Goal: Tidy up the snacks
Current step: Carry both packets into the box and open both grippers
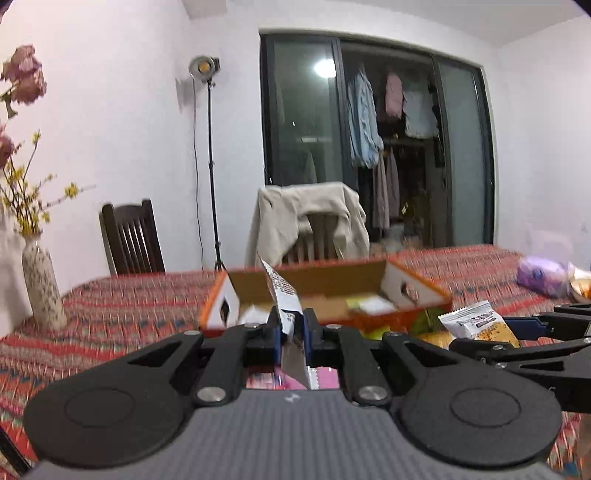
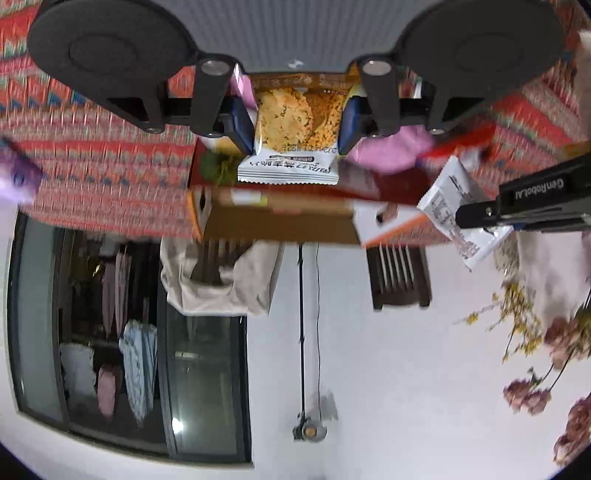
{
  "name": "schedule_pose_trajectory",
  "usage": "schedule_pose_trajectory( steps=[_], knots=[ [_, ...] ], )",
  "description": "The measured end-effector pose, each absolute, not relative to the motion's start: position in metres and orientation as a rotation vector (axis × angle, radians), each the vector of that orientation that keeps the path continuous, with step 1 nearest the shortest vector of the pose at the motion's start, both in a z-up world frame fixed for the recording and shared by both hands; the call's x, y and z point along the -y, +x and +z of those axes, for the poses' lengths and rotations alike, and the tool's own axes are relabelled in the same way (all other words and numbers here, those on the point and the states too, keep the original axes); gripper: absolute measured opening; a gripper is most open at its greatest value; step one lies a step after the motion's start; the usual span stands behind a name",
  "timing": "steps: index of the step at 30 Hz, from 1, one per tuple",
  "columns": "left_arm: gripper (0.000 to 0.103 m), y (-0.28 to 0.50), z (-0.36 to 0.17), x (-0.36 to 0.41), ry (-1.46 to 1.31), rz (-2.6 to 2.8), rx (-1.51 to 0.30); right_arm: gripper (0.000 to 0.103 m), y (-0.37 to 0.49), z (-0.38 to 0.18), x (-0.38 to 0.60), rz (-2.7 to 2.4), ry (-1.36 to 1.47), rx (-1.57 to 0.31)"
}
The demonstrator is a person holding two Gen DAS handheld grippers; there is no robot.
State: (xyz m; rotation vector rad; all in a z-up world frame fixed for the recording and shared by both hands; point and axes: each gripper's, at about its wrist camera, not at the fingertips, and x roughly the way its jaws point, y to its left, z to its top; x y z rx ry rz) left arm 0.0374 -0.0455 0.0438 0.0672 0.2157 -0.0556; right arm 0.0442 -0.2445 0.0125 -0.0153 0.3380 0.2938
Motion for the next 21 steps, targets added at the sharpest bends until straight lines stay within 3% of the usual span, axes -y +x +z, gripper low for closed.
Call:
schedule_pose_trajectory(
  steps=[12, 21],
  knots=[
    [0.012, 0.117, 0.080, 0.048, 0.002, -0.005, -0.178, 0.048, 0.131, 0.064, 0.232, 0.254, 0.002, -0.265],
    [0.012, 0.179, 0.070, 0.036, -0.055, 0.048, -0.212, 0.048, 0.202, 0.048, 0.222, 0.224, 0.021, -0.318]
  ],
)
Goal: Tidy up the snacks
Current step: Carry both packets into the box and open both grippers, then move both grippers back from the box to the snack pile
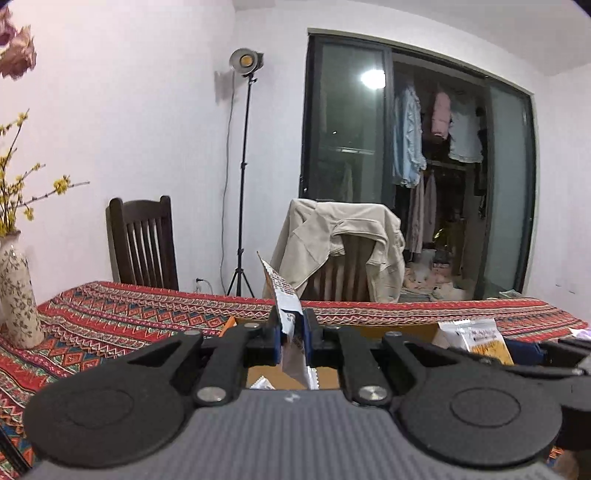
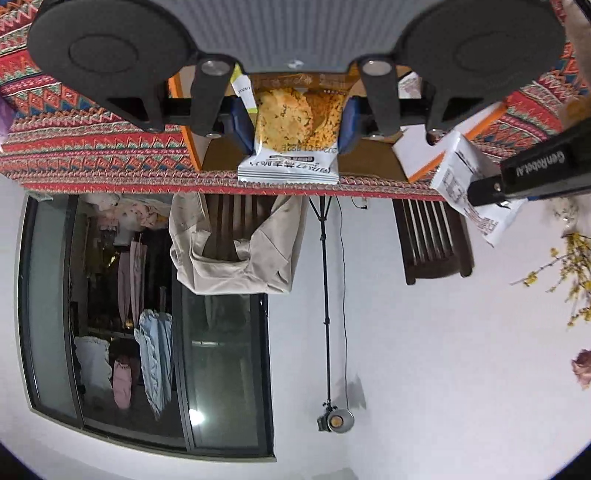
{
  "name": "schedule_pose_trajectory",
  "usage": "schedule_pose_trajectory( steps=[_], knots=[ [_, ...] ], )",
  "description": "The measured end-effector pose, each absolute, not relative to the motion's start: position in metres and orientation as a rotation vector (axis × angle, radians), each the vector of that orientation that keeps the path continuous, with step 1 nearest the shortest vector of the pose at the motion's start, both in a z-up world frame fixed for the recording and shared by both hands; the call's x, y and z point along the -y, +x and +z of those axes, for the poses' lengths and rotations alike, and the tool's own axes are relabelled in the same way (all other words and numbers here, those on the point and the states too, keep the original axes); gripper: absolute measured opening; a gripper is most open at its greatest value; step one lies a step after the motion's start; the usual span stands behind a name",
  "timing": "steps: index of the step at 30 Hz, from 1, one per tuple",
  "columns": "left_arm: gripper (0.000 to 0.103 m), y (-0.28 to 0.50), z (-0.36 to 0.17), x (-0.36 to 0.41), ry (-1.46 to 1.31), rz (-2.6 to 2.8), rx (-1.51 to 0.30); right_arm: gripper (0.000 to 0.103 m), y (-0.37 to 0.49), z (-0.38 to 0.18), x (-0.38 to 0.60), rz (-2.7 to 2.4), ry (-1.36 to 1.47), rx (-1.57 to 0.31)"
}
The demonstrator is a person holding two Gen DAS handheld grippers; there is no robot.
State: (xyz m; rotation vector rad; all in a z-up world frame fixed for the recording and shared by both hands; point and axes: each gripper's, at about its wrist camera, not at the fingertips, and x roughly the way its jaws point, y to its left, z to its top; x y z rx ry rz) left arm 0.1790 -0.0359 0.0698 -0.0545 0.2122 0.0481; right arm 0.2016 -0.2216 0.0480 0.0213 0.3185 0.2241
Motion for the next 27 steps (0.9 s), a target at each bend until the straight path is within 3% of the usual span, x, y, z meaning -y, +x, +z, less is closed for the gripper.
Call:
schedule_pose_trajectory(
  steps=[11, 13, 14, 15, 16, 17, 18, 27],
  knots=[
    [0.013, 0.205, 0.041, 0.025, -0.053, 0.018, -0.290, 0.048, 0.229, 0.006, 0.216, 0.234, -0.010, -0.382],
    [0.028, 0.205, 0.039, 0.025, -0.053, 0.009, -0.304, 0.051, 0.229, 0.005, 0.218, 0.238, -0.001, -0.386],
    [0.037, 0.203, 0.038, 0.023, -0.053, 0.009, -0.304, 0.062, 0.228, 0.005, 0.220, 0.237, 0.002, -0.385],
    [0.063, 0.202, 0.037, 0.022, -0.057, 0.016, -0.300, 0.081, 0.226, 0.005, 0.221, 0.232, 0.007, -0.380],
    [0.077, 0.200, 0.036, 0.020, -0.065, 0.028, -0.292, 0.092, 0.224, 0.006, 0.223, 0.227, 0.014, -0.371],
    [0.097, 0.197, 0.036, 0.018, -0.077, 0.041, -0.279, 0.103, 0.222, 0.006, 0.225, 0.221, 0.026, -0.361],
    [0.103, 0.194, 0.036, 0.016, -0.087, 0.054, -0.261, 0.103, 0.221, 0.006, 0.228, 0.220, 0.038, -0.356],
    [0.103, 0.184, 0.040, 0.019, -0.063, 0.075, -0.224, 0.103, 0.216, 0.009, 0.235, 0.221, 0.059, -0.373]
  ],
)
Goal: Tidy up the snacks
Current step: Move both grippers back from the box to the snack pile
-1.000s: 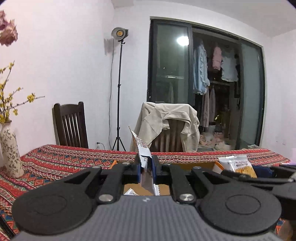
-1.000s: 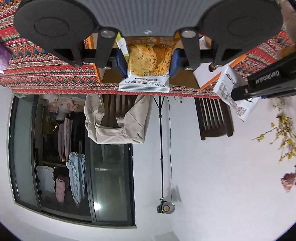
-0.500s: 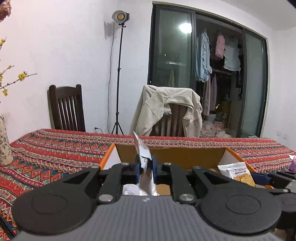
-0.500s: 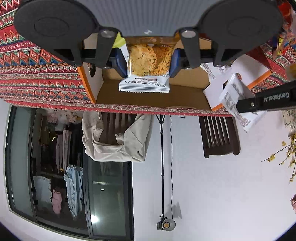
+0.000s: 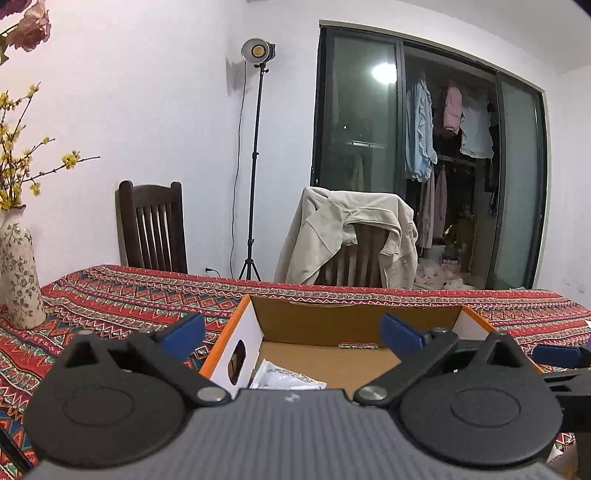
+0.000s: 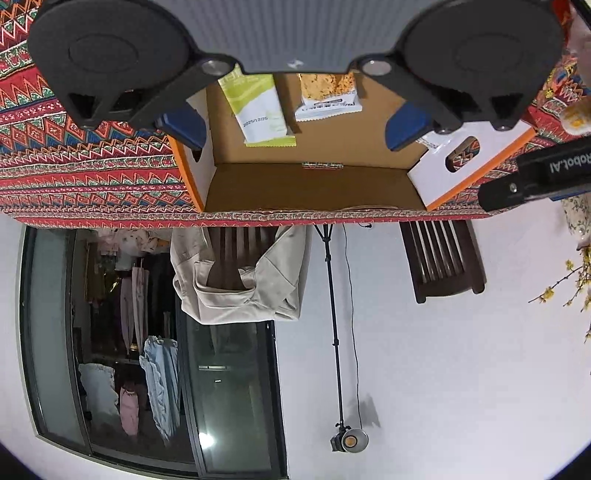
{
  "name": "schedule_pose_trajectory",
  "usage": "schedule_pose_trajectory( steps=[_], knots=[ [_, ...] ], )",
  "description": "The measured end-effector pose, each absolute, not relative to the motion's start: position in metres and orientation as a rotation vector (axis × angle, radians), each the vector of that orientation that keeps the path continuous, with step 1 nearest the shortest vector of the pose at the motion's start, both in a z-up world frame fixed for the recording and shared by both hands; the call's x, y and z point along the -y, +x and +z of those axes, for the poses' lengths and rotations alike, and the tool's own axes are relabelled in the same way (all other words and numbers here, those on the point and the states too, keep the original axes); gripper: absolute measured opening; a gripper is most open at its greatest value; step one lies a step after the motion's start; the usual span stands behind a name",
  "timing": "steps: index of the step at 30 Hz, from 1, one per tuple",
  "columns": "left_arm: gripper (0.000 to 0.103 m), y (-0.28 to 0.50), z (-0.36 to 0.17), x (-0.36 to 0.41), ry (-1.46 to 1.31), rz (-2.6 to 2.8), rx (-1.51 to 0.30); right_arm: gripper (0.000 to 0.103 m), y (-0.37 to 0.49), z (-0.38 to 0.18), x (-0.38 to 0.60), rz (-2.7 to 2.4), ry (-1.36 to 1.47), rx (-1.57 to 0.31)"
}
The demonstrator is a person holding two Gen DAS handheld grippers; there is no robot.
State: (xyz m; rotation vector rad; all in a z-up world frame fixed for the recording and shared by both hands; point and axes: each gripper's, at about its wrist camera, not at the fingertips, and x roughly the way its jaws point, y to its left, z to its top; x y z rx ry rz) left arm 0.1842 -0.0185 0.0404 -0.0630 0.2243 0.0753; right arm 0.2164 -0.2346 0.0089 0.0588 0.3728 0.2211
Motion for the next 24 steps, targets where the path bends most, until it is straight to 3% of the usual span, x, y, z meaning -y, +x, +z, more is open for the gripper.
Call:
schedule_pose_trajectory(
  steps=[14, 24],
  knots=[
    [0.103, 0.138, 0.085, 0.012, -0.091, 0.072, -0.191, 0.103, 0.163, 0.054, 0.236, 0.234, 0.036, -0.316],
    [0.103, 0.093, 0.071, 0.000, -0.064, 0.063, -0.256, 0.103, 0.102, 0.046, 0.231, 0.285, -0.028, -0.348]
  ],
)
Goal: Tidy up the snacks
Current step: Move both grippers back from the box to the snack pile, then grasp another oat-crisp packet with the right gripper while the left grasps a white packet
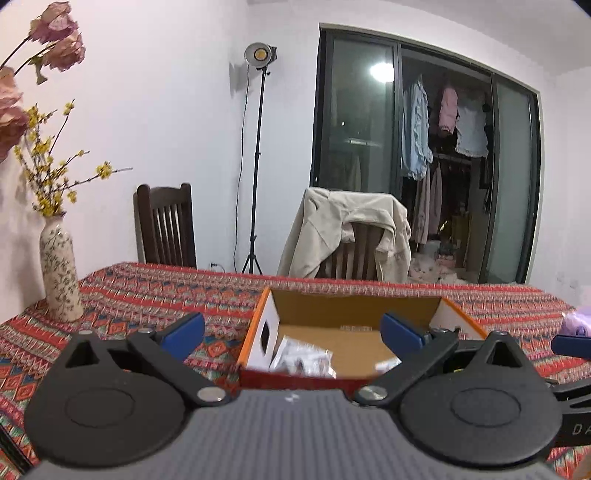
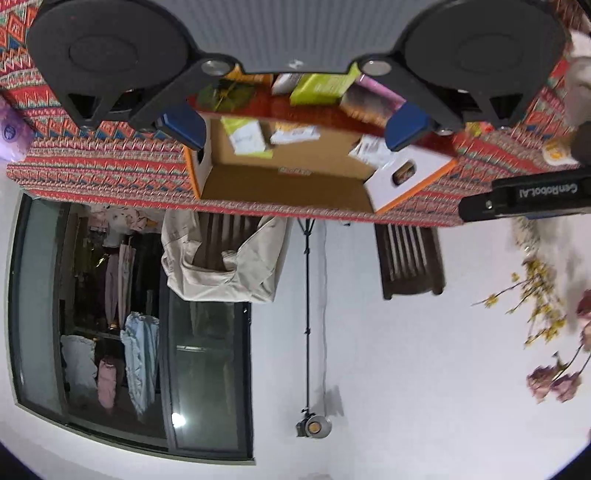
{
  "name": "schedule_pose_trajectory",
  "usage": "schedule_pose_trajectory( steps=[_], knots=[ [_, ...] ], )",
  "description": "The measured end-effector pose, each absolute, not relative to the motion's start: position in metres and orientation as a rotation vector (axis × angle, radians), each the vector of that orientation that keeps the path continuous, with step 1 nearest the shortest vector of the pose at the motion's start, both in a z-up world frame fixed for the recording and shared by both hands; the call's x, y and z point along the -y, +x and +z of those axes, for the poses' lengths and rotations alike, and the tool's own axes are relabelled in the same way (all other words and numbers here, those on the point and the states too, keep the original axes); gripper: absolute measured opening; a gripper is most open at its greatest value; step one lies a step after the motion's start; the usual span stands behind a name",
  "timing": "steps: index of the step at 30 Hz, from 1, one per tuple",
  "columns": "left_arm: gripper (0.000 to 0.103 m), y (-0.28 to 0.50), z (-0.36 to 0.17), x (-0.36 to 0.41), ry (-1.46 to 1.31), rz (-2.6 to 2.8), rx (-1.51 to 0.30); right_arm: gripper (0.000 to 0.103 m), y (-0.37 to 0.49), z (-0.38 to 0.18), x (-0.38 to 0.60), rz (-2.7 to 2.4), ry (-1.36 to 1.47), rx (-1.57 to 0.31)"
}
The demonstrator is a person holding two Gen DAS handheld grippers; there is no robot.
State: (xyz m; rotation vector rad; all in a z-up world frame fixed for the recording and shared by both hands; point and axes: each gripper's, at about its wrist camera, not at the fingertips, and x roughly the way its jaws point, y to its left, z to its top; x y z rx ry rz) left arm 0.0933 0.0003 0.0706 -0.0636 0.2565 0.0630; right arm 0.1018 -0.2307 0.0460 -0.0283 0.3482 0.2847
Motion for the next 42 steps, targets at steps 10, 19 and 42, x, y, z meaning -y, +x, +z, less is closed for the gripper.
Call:
schedule_pose_trajectory(
  steps=[10, 19, 42],
  knots=[
    [0.103, 0.046, 0.037, -0.014, -0.057, 0.045, -0.346, 0.101, 0.061, 0.012, 0.215, 0.357, -0.069, -0.452],
    [0.103, 0.014, 0.016, -0.031, -0.060, 0.060, -0.405, 0.068, 0.047, -0.019, 0.190, 0.414, -0.133, -0.568],
    [0.103, 0.006, -0.001, -0.043, -0.097, 0.061, -0.458, 0.040, 0.066, -0.039, 0.174, 0.447, -0.183, -0.632]
  ],
)
